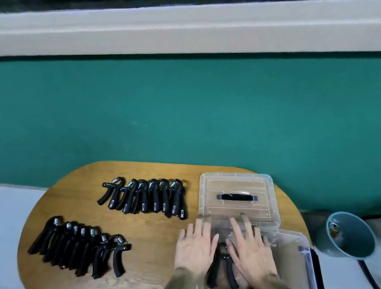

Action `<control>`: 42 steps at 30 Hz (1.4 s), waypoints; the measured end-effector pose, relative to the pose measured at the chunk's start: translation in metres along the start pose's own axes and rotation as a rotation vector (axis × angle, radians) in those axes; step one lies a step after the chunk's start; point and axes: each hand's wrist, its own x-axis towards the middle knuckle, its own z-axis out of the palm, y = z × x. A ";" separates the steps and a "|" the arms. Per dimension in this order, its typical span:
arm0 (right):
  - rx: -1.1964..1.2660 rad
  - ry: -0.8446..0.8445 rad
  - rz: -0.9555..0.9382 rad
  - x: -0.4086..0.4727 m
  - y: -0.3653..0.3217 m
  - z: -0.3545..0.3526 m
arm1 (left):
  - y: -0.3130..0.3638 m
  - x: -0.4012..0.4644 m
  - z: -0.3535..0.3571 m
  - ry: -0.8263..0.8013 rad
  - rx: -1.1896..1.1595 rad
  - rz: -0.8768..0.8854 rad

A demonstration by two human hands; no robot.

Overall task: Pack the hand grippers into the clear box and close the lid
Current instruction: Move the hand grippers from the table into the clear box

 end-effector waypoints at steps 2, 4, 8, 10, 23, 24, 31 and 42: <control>-0.030 0.020 -0.018 0.008 -0.015 -0.009 | -0.016 -0.002 -0.008 0.023 -0.003 -0.003; -0.055 0.022 -0.019 0.015 -0.033 -0.019 | -0.034 -0.005 -0.016 0.045 0.000 -0.041; -0.094 0.020 -0.019 0.024 -0.068 -0.033 | -0.068 -0.013 -0.028 0.055 -0.014 -0.086; -0.117 -0.003 -0.031 0.026 -0.091 -0.039 | -0.089 -0.018 -0.034 0.065 -0.042 -0.082; -0.153 -0.060 -0.070 0.035 -0.245 -0.030 | -0.249 -0.052 -0.048 0.104 -0.002 -0.046; -0.145 -0.095 -0.064 0.037 -0.264 -0.028 | -0.268 -0.055 -0.047 0.082 -0.008 -0.052; -0.156 -0.082 -0.125 0.058 -0.293 -0.028 | -0.295 -0.052 -0.042 0.071 -0.023 -0.098; -0.098 -0.074 -0.258 0.114 -0.349 -0.017 | -0.350 -0.054 -0.050 0.019 0.002 -0.246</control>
